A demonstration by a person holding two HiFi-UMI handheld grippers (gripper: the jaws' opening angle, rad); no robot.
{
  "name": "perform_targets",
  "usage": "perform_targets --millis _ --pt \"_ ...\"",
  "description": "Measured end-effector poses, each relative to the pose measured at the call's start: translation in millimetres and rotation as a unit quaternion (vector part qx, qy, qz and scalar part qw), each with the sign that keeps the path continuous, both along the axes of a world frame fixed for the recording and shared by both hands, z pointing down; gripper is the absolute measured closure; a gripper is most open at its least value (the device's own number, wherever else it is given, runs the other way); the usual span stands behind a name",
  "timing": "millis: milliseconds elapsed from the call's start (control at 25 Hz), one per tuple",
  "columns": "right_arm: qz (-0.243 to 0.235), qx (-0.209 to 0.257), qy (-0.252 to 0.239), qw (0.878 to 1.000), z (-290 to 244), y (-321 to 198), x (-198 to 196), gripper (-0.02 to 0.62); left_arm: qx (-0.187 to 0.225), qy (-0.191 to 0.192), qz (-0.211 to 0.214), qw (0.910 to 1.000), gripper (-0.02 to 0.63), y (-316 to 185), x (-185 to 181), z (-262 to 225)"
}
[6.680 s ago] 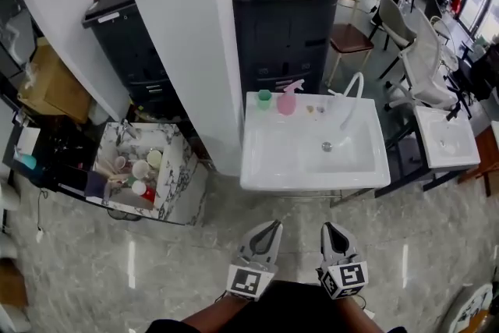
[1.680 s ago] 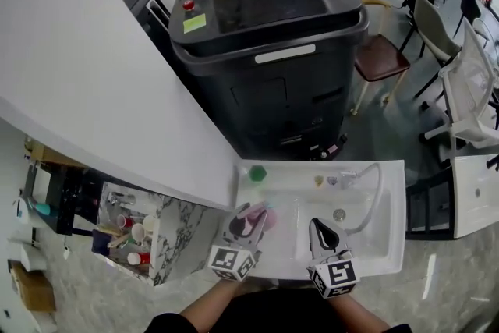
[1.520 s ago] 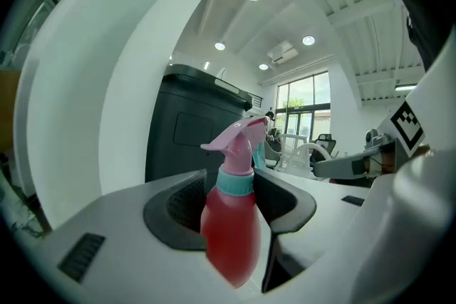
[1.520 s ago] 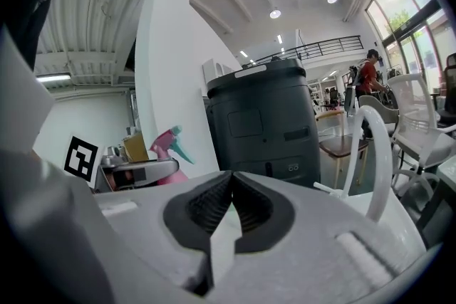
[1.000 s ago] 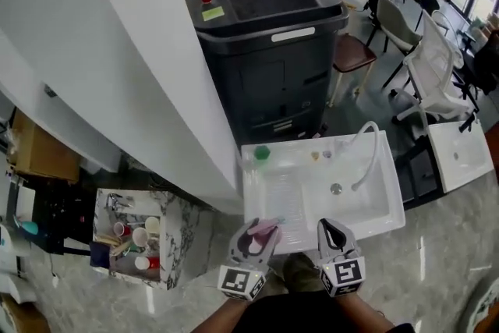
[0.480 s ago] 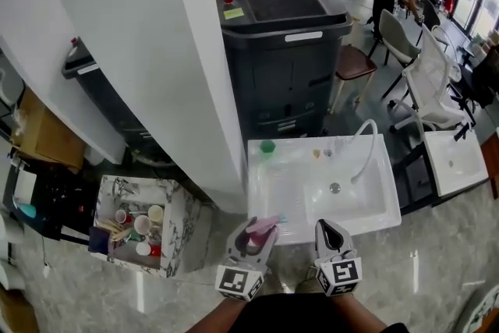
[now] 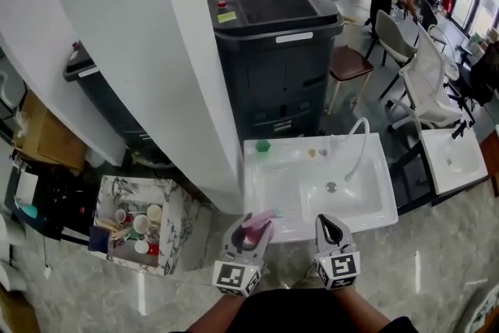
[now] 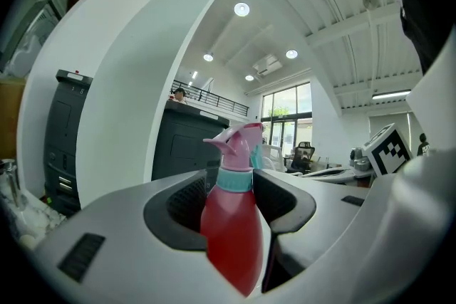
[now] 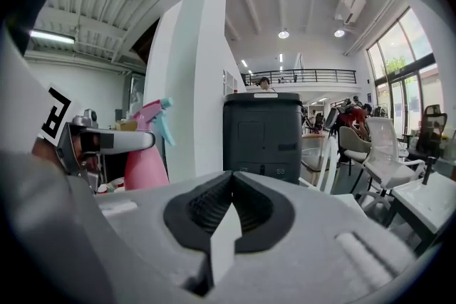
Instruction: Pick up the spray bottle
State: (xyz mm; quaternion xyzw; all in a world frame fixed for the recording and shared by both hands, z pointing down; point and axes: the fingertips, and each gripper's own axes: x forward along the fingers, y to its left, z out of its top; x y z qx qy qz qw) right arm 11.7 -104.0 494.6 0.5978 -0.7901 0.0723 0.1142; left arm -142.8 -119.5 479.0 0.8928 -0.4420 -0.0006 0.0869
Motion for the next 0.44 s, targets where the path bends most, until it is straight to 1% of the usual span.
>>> perform_targets --millis 120,440 --pt "0.006 0.002 -0.016 1.0 -2.3 0.8 6.3 0.598 -0.002 0.003 -0.001 1.0 0.391 1.4 3.8 1.5" --pt "0.012 -0.007 -0.024 1.0 -1.4 3.1 8.1 0.598 -0.006 0.0 -0.005 1.0 0.391 1.9 0.6 3.4"
